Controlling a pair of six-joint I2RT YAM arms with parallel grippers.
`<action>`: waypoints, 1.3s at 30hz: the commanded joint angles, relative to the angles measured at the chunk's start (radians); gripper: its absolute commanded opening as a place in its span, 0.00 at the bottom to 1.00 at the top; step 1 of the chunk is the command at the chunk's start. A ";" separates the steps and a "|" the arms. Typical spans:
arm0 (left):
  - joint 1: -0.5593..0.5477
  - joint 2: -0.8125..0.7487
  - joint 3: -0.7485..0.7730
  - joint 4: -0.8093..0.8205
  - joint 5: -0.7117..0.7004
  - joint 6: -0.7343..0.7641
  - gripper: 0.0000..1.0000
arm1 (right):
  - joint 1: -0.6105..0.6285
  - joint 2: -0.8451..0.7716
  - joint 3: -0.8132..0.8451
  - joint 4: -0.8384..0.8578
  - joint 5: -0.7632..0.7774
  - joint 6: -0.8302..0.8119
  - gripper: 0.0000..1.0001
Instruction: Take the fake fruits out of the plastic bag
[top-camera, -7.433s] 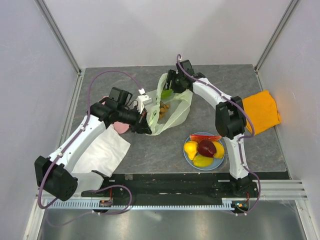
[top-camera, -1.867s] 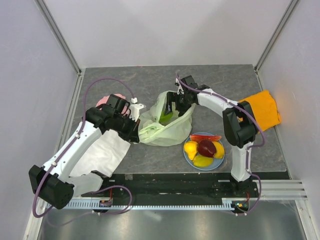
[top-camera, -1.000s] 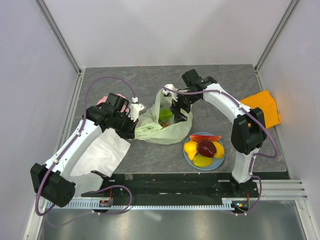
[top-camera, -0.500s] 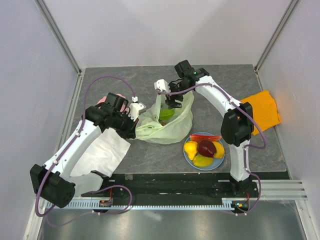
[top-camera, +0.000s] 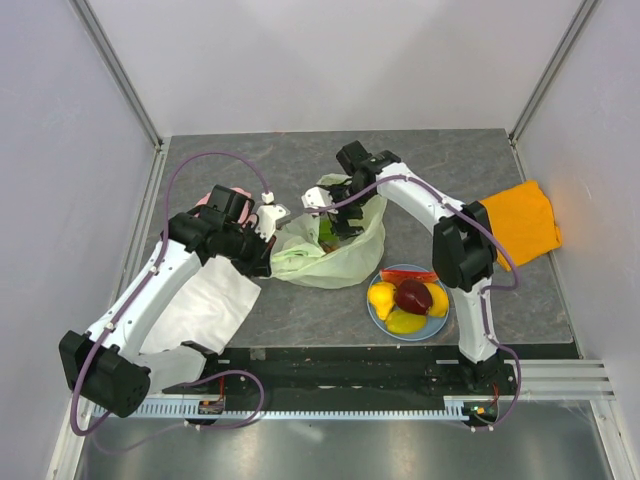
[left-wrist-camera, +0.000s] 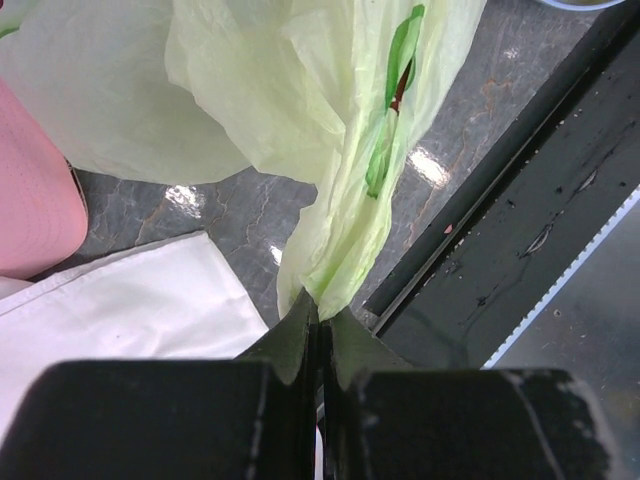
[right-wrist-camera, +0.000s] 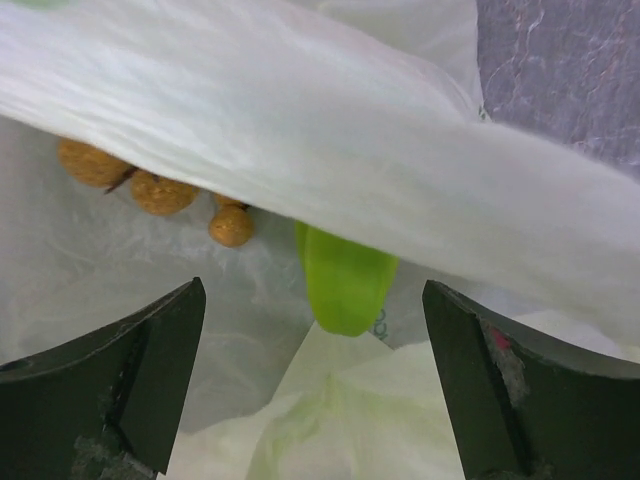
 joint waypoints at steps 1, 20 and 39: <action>0.007 0.001 0.010 0.025 0.051 0.014 0.01 | 0.004 0.065 0.016 0.060 0.021 -0.004 0.98; 0.016 0.031 0.030 0.065 0.052 -0.001 0.02 | -0.020 -0.028 0.041 0.035 -0.005 0.097 0.27; 0.021 0.132 0.091 0.152 0.031 -0.004 0.02 | -0.126 -0.510 -0.093 -0.138 -0.002 0.257 0.18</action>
